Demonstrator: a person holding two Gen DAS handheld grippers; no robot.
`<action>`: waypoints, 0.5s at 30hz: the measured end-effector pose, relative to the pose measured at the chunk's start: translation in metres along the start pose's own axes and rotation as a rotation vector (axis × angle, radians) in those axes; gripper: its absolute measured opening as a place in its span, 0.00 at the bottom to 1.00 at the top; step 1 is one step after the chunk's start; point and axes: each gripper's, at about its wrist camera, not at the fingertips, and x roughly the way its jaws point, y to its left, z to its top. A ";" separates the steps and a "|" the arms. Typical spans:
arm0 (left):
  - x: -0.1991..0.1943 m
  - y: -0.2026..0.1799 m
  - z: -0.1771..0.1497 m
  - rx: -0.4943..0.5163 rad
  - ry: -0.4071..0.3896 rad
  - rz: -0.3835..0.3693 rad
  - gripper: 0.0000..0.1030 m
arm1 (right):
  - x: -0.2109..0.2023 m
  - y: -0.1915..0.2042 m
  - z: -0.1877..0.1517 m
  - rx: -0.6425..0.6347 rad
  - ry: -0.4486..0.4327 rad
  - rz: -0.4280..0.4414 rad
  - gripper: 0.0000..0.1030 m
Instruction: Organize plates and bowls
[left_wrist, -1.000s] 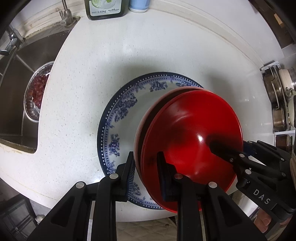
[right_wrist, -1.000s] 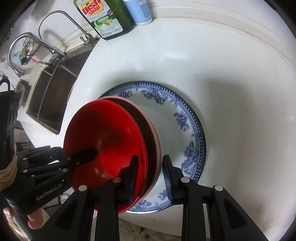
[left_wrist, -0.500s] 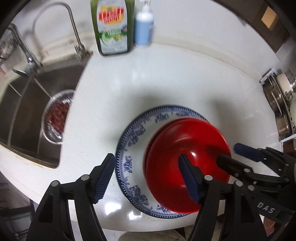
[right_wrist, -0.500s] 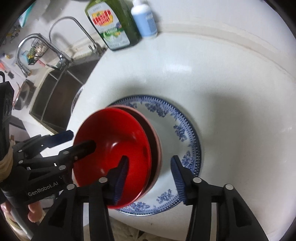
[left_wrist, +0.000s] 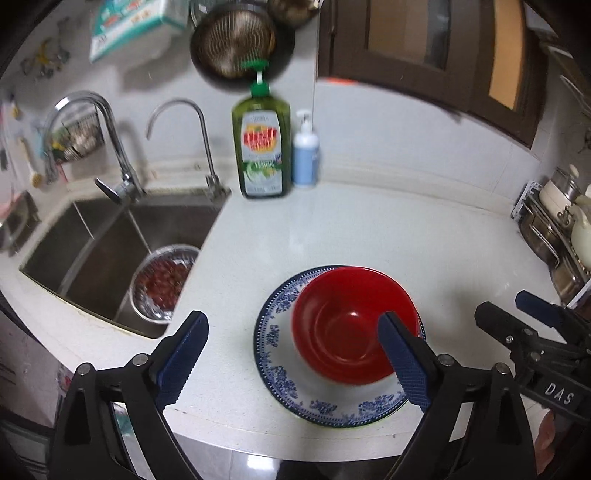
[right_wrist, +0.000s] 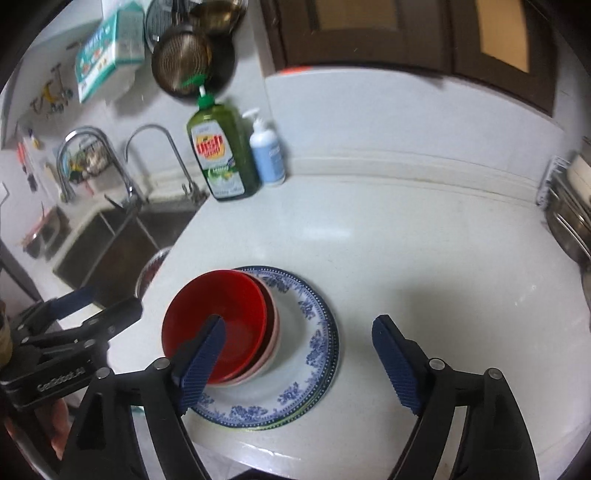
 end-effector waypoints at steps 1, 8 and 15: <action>-0.006 -0.001 -0.005 0.008 -0.022 0.006 0.93 | -0.006 0.000 -0.005 -0.001 -0.018 -0.003 0.80; -0.038 0.000 -0.037 0.053 -0.090 -0.022 1.00 | -0.042 0.015 -0.047 -0.033 -0.111 -0.062 0.80; -0.084 0.006 -0.070 0.090 -0.170 -0.029 1.00 | -0.088 0.030 -0.095 0.007 -0.193 -0.121 0.87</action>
